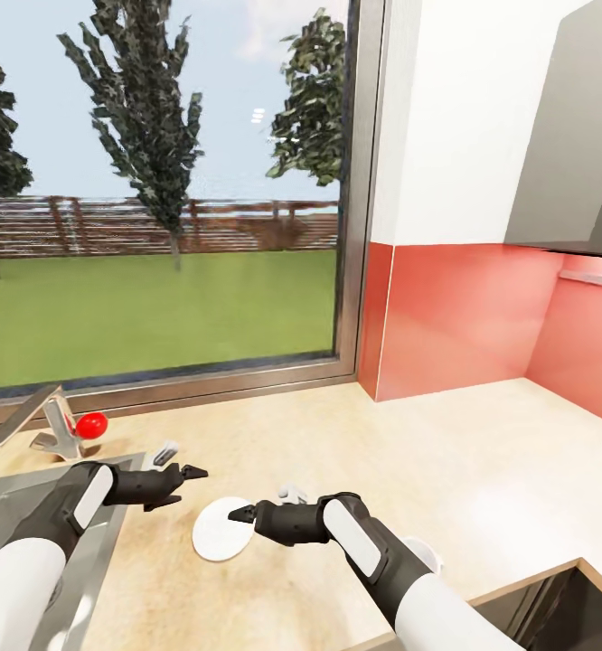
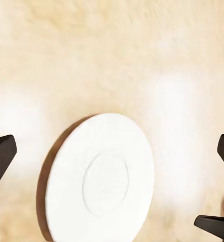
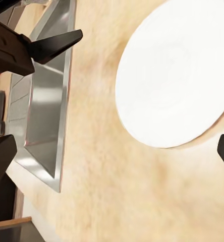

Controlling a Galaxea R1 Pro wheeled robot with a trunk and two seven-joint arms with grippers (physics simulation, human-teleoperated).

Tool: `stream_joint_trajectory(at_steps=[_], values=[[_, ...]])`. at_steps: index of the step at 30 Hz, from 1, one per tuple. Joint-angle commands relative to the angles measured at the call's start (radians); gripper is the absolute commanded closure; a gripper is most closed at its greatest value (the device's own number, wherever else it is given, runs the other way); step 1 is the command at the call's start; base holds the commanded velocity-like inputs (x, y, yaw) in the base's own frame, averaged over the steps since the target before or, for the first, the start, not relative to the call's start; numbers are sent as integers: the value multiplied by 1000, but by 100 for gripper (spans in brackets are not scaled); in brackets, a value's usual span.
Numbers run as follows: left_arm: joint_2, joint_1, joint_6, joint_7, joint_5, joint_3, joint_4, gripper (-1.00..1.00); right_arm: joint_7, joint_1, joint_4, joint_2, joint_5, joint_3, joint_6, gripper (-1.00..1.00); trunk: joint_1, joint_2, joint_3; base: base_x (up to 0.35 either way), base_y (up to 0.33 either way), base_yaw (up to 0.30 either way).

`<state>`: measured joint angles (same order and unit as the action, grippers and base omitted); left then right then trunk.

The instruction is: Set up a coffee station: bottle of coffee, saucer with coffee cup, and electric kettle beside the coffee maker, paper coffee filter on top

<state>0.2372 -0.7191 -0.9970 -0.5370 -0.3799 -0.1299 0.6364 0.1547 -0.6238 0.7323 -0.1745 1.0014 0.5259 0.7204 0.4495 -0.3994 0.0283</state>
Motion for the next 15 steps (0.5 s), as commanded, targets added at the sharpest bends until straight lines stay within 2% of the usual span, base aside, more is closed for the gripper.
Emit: stream_joint_trajectory(at_steps=[1,6,15], values=[[-3,0,-5,-6,6,-4,-1,-100,5,-1,-1,0,-4,0,2,-100,1,-1,0,87,-34,0],[-11,0,-5,-6,6,-5,-1,-100,5,-1,-2,0,-5,0,2,-100,1,-1,0,103,-50,0],[-11,1,18,-5,12,-5,-18,-100,4,-1,-6,0,-8,0,3,-100,1,-1,0,9,-4,0]])
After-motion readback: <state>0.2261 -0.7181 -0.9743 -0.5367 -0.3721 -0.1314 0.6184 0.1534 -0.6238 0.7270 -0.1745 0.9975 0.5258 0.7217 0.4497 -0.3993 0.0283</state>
